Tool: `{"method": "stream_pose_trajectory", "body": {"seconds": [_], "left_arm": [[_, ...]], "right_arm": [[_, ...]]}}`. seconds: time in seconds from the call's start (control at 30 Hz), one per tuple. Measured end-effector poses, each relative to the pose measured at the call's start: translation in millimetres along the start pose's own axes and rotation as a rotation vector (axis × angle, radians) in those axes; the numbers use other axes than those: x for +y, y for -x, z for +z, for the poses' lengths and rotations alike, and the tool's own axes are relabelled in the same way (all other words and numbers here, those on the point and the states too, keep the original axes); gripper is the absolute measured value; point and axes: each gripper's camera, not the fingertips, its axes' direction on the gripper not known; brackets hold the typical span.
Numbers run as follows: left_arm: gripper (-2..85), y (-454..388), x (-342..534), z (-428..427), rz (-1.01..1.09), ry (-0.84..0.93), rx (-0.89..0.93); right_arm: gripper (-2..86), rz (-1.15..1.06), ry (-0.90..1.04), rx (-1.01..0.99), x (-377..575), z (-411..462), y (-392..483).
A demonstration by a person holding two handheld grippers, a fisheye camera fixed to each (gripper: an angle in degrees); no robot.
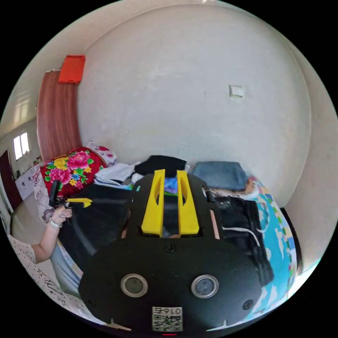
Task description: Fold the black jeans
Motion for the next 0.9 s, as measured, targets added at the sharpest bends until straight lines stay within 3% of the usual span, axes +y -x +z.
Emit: {"method": "stream_pose_trajectory", "body": {"seconds": [0.07,0.13,0.23,0.47,0.6,0.77,0.9], "left_arm": [[9.4,-28,-5,28,0.056,0.066,0.040],[9.4,-55,-8,51,0.111,0.119,0.092],[9.6,-100,-11,79,0.190,0.191,0.126],[9.2,-207,-5,112,0.306,0.183,0.046],[8.9,-269,11,129,0.322,0.152,-0.006],[8.4,-320,31,138,0.244,0.063,-0.087],[8.4,-356,32,156,0.245,0.114,-0.164]], "right_arm": [[8.6,0.126,0.217,0.274,61,-23,-90],[9.3,0.271,0.316,0.457,109,-47,-150],[10.0,0.393,0.406,0.576,184,-79,-222],[12.5,0.497,0.337,0.338,256,-130,-318],[12.1,0.463,0.349,0.325,280,-145,-343],[16.1,0.601,0.251,0.294,323,-183,-369],[15.4,0.606,0.248,0.201,331,-192,-376]]}}
